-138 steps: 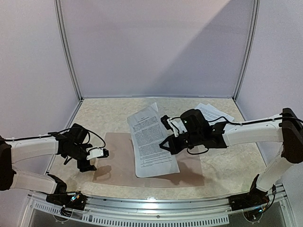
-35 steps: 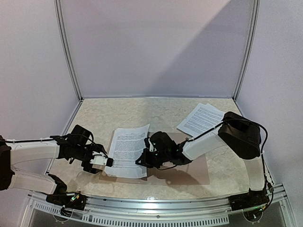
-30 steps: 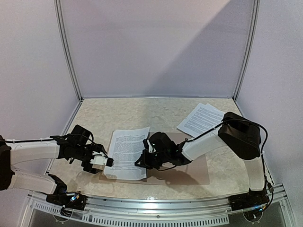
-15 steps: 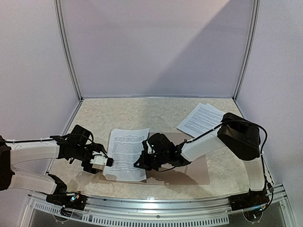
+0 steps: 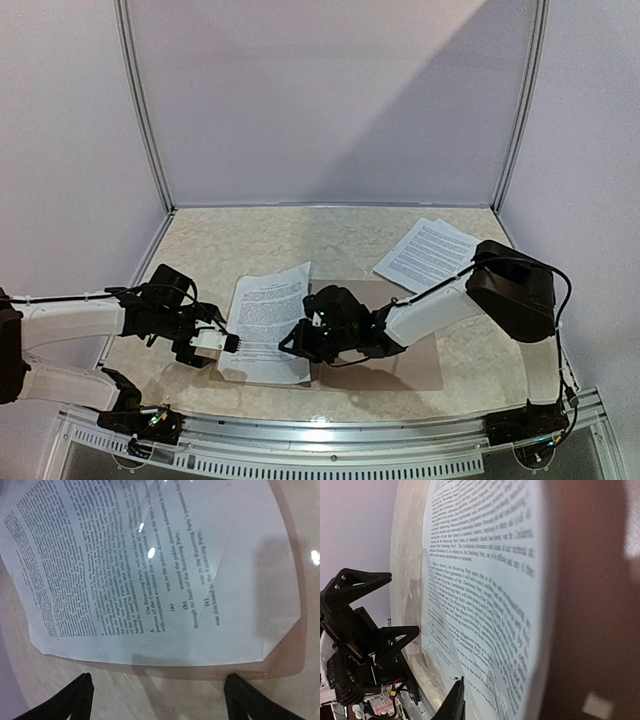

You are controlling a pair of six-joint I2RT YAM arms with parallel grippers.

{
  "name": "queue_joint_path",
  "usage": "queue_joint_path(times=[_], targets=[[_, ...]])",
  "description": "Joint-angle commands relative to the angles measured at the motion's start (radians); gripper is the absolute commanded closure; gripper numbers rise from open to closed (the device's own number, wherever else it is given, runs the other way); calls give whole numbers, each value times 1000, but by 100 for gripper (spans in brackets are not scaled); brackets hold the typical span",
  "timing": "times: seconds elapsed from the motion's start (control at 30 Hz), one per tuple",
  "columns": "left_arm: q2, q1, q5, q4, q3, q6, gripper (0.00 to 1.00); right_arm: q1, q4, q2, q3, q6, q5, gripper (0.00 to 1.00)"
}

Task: Put the files into the folder
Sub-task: Insert the folder to form pockets on the folder.

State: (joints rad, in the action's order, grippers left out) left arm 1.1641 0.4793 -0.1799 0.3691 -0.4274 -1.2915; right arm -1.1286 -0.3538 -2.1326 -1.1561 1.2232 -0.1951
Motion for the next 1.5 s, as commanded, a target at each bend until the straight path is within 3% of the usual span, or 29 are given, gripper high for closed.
queue_joint_path(times=[0.0, 0.23, 0.43, 0.57, 1.03, 1.33, 1.47], targets=[[-15, -2, 114, 202, 102, -62, 7, -9, 103, 66, 45, -19, -11, 72], [33, 9, 88, 193, 83, -36, 6, -9, 206, 111, 73, -31, -86, 67], [45, 12, 82, 193, 79, -47, 7, -18, 196, 111, 98, -23, -136, 90], [64, 14, 74, 189, 73, -44, 7, -20, 126, 87, 112, 6, -163, 100], [92, 19, 56, 162, 67, -24, 7, -22, -77, 58, 143, 134, -108, 100], [93, 19, 34, 156, 67, -19, 7, -39, -108, 38, 161, 187, -85, 100], [90, 20, 31, 184, 58, -32, 7, -40, -47, 61, 162, 179, -68, 100]])
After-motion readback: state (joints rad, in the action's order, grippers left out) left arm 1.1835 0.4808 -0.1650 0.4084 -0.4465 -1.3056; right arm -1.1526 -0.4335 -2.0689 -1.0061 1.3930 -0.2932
